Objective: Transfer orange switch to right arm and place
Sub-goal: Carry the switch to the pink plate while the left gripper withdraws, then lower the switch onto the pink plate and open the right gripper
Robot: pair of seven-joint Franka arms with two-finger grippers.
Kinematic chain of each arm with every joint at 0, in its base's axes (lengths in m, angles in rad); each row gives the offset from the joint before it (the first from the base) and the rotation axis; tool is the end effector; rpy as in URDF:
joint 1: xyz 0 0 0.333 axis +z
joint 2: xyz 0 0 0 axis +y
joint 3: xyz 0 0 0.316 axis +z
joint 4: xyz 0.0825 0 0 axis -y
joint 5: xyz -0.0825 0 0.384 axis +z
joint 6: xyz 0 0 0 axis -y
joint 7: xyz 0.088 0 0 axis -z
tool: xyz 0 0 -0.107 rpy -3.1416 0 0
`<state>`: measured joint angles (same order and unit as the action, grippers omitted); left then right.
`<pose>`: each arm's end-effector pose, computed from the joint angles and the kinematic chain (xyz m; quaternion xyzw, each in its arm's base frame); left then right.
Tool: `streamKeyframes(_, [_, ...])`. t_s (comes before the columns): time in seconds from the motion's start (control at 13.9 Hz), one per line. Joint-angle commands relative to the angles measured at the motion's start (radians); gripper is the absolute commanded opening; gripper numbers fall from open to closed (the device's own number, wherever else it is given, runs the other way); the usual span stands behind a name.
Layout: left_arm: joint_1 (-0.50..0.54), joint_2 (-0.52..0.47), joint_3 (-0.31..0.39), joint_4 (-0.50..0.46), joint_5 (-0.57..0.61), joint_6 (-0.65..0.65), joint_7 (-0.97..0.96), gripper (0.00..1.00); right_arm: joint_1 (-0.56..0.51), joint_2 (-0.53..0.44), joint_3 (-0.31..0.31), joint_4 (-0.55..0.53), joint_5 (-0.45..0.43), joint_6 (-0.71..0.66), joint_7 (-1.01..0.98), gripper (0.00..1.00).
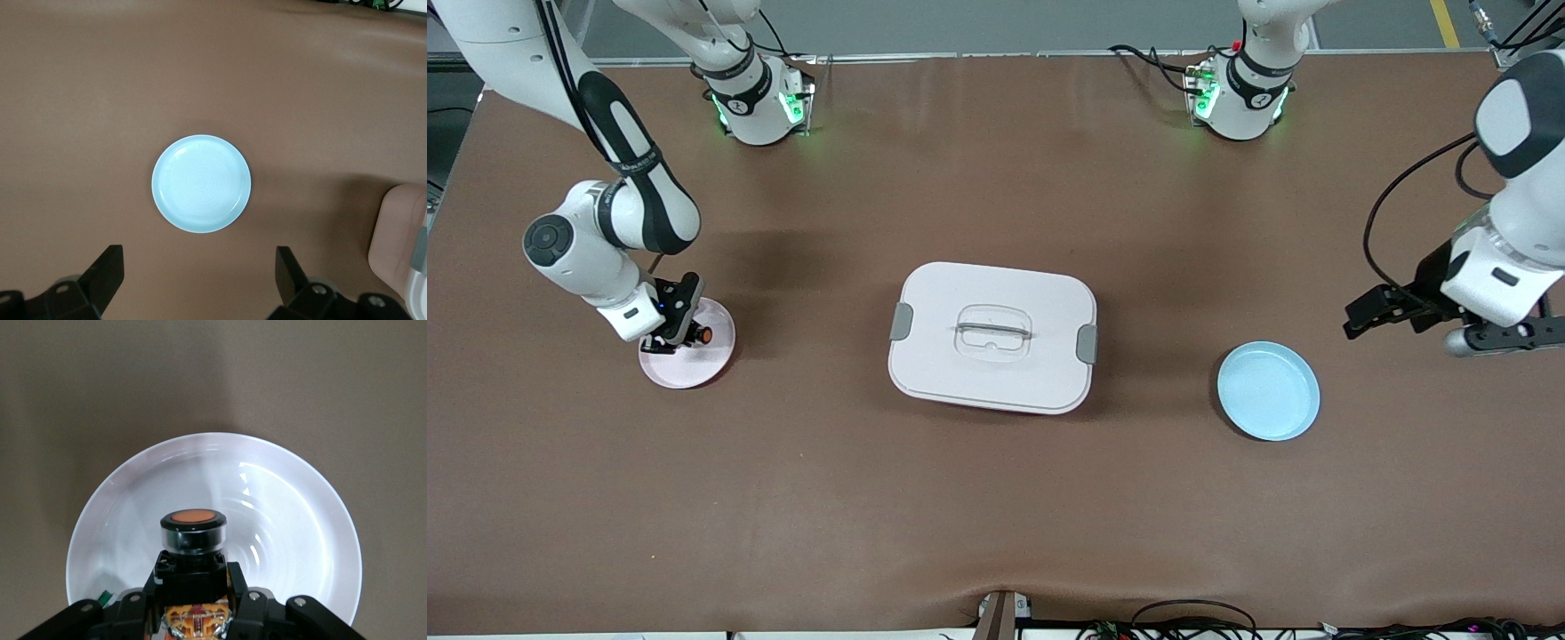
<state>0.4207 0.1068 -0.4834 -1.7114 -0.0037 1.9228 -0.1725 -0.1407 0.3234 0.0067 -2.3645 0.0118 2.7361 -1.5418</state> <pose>0.6040 -0.0268 0.5343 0.9963 0.0579 0.0548 0.0331 0.5095 -0.0690 0.1948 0.7657 0.6428 0.0187 0.0156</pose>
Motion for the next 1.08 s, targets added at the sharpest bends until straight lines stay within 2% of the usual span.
streamKeyframes(0.0, [0.012,-0.012,-0.006,0.079,0.021,-0.125,0.013,1.0,-0.019,0.026,0.012,0.014,-0.016,0.022,-0.012,0.0])
streamKeyframes(0.22, [0.012,-0.022,0.008,0.102,0.021,-0.166,0.025,1.0,-0.016,0.039,0.013,0.014,-0.016,0.025,-0.027,0.0])
streamKeyframes(0.36, [0.012,-0.058,0.012,0.101,0.021,-0.168,0.025,1.0,-0.017,0.054,0.013,0.016,-0.015,0.025,-0.064,0.0])
streamKeyframes(0.72, [0.018,-0.075,0.014,0.128,0.021,-0.171,0.024,1.0,-0.017,0.054,0.013,0.017,-0.015,0.025,-0.064,0.0])
streamKeyframes(0.79, [0.032,-0.075,0.011,0.133,0.019,-0.185,0.025,1.0,-0.016,0.055,0.013,0.025,-0.013,0.025,-0.066,0.71])
streamKeyframes(0.87, [0.033,-0.073,0.012,0.16,0.019,-0.197,0.025,1.0,-0.016,0.055,0.013,0.028,-0.013,0.024,-0.07,1.0])
streamKeyframes(1.01, [0.03,-0.072,0.012,0.176,0.017,-0.214,0.027,1.0,-0.017,0.055,0.013,0.031,-0.013,0.024,-0.07,1.0])
